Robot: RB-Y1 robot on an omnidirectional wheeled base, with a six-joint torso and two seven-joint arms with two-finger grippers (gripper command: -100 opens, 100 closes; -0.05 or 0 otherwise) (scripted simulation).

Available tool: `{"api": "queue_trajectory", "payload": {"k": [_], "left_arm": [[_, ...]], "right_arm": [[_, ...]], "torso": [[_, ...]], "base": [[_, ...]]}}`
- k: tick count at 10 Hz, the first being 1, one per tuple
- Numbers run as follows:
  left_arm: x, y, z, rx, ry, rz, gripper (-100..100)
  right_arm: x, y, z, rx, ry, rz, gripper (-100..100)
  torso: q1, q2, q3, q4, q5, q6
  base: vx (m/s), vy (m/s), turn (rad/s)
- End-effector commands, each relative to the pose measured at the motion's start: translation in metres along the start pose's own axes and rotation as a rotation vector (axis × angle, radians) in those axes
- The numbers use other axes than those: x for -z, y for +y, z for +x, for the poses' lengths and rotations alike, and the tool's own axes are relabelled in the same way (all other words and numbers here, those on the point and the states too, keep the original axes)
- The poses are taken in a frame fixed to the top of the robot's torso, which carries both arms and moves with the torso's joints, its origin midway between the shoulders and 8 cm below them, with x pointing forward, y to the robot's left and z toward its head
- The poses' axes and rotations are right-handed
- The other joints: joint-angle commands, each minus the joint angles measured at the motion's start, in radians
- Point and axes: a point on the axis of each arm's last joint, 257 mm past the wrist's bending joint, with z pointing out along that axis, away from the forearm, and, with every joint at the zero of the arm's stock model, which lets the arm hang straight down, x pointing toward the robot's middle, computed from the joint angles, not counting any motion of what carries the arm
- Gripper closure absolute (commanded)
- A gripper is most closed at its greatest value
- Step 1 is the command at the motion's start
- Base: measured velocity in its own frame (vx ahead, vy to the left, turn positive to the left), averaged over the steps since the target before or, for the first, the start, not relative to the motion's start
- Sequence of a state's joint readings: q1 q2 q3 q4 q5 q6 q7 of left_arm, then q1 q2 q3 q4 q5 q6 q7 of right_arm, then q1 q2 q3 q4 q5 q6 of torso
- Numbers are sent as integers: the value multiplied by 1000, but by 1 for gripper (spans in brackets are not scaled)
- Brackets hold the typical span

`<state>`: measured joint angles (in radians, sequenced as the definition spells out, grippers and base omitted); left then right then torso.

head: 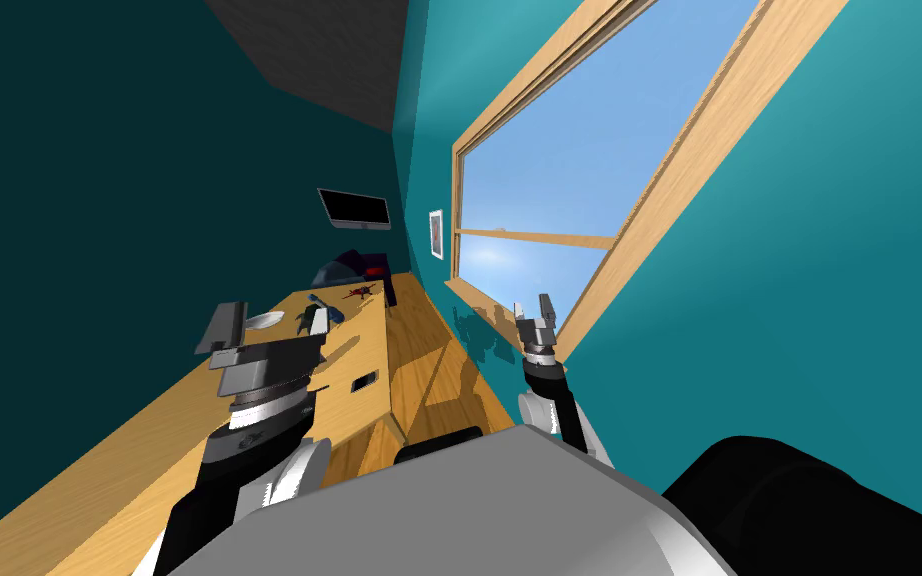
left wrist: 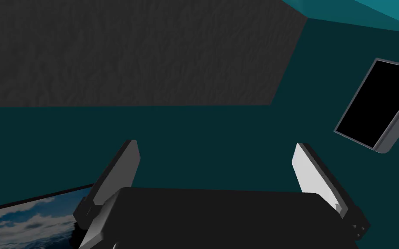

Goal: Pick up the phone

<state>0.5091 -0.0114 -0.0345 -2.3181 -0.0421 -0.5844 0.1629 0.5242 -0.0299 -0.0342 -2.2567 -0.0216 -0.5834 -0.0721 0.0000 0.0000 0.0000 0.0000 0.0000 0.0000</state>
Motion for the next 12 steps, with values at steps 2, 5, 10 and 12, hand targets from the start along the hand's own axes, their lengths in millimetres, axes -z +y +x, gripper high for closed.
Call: {"api": "queue_trajectory", "payload": {"k": [2, 5, 10, 12], "left_arm": [[-1, 18, -2, -30, 41, -48, -100], [-3, 43, -10, -69, 66, -111, -100], [-11, 102, -51, -173, 68, -256, -100], [-7, 113, -55, -175, 60, -290, -100]], "right_arm": [[0, 0, 0, 0, 0, 0, 0], [0, 0, 0, 0, 0, 0, 0], [0, 0, 0, 0, 0, 0, 0], [0, 0, 0, 0, 0, 0, 0]], "torso": [[-1, 0, 0, 0, 0, 0], [-4, -1, -1, 0, -1, 0], [-4, -1, -1, 0, -1, 0], [-4, -2, -1, 0, -1, 0]], "base": [[2, -30, -7], [8, -62, -2], [10, -62, -2], [15, -44, 2]]}}
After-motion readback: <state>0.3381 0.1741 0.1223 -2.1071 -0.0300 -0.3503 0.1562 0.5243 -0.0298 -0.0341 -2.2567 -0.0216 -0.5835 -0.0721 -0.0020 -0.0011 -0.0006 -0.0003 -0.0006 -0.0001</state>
